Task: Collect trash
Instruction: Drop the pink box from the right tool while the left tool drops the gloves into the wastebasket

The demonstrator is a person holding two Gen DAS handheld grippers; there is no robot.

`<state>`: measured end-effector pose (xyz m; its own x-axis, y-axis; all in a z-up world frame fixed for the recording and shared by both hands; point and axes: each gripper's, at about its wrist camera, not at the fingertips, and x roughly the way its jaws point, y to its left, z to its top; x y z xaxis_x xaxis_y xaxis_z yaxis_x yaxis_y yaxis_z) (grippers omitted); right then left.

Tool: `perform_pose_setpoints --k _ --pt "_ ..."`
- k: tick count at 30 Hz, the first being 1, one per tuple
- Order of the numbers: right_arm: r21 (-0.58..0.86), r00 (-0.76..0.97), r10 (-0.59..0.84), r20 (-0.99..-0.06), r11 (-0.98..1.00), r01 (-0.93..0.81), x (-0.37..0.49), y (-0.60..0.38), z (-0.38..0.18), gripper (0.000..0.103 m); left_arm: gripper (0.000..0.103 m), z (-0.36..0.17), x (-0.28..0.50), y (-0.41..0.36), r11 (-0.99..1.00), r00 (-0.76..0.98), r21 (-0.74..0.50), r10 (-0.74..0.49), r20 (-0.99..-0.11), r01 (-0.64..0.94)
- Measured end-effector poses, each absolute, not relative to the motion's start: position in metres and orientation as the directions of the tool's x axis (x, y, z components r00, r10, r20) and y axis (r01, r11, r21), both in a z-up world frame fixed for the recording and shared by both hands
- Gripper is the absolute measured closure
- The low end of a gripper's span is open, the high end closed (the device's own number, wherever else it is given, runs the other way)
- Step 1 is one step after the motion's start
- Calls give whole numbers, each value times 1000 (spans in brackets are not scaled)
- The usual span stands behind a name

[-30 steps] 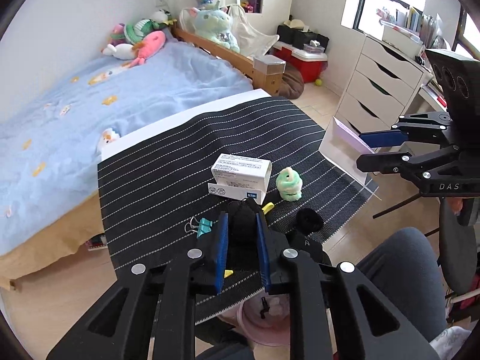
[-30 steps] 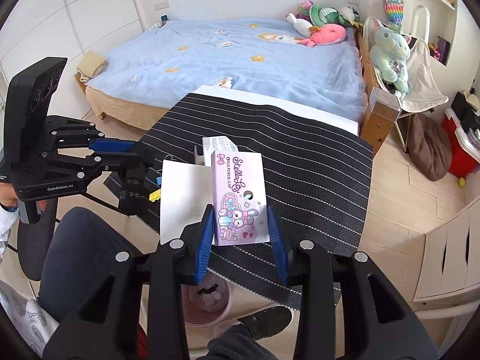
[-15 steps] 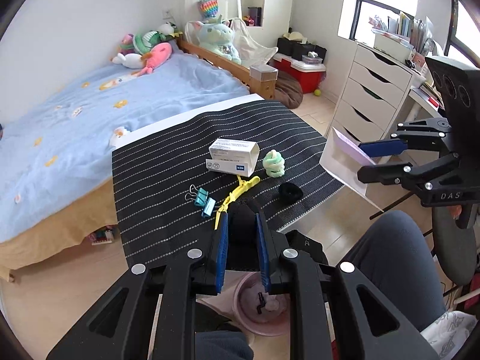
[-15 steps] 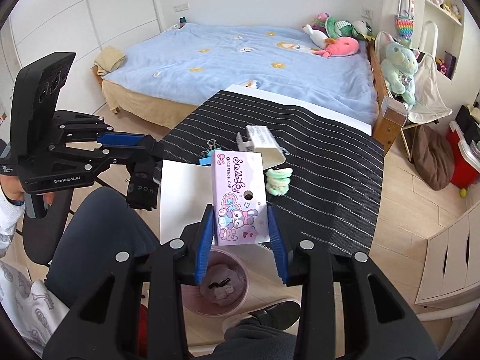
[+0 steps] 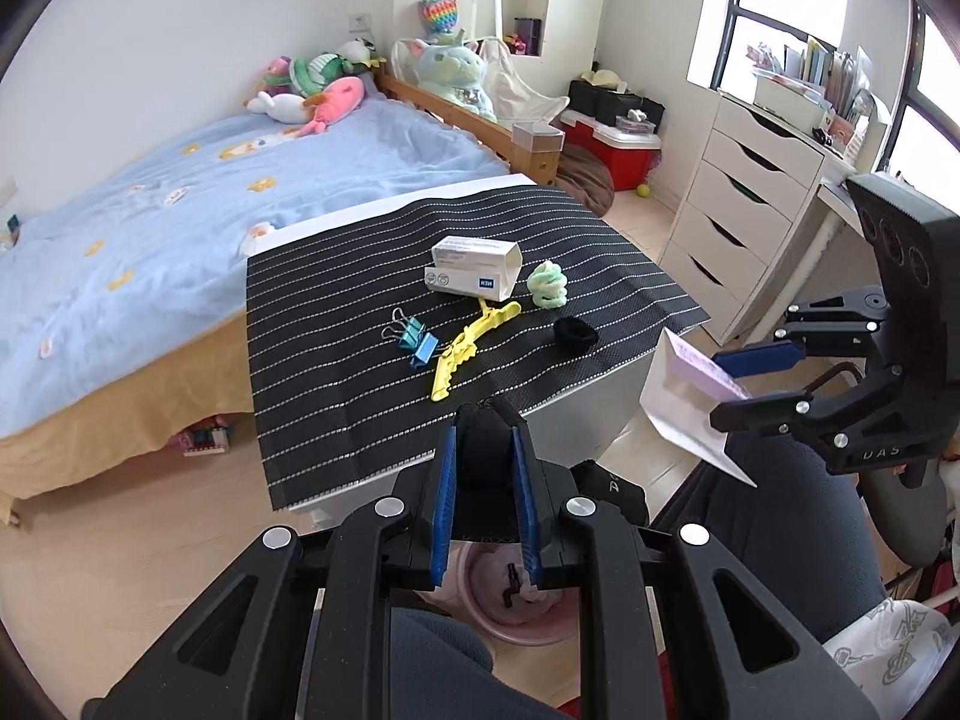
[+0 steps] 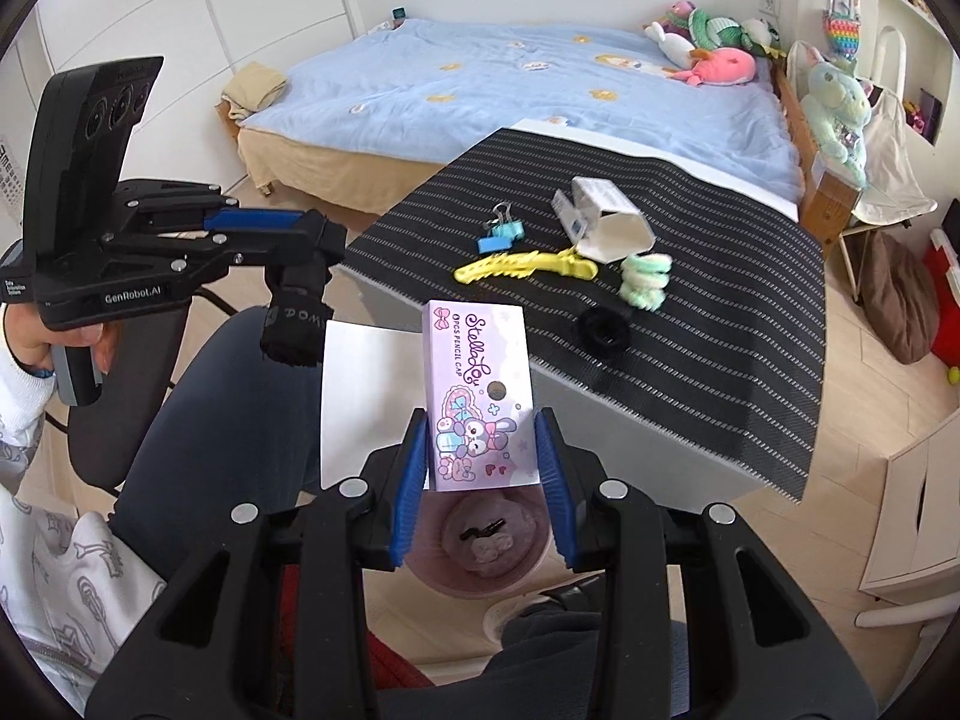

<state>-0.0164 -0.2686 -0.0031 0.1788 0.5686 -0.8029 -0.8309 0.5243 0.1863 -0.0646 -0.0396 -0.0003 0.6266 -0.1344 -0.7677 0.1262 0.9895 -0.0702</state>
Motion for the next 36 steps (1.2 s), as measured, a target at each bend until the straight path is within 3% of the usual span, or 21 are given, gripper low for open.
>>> perform_pose_setpoints --k 7,9,10,11,23,36 --pt "214 141 581 -802 499 -840 -23 -264 -10 62 85 -2 -71 -33 991 625 -80 -128 -770 105" --pt "222 138 584 -800 501 -836 -22 -265 -10 45 85 -2 -71 -32 991 625 -81 -128 -770 103" --pt "223 144 586 -798 509 -831 -21 -266 -11 26 85 -3 -71 -32 991 625 -83 -130 -769 103" --pt "227 148 590 -794 512 -828 -20 -266 -10 18 85 -3 -70 -33 991 625 -84 -131 -770 104" --pt "247 194 599 -777 574 -781 -12 -279 -2 5 85 -6 -72 -42 985 612 -99 -166 -774 141" --pt "233 264 598 -756 624 -746 -6 -300 12 4 85 -8 -75 -66 973 592 -99 -206 -779 208"
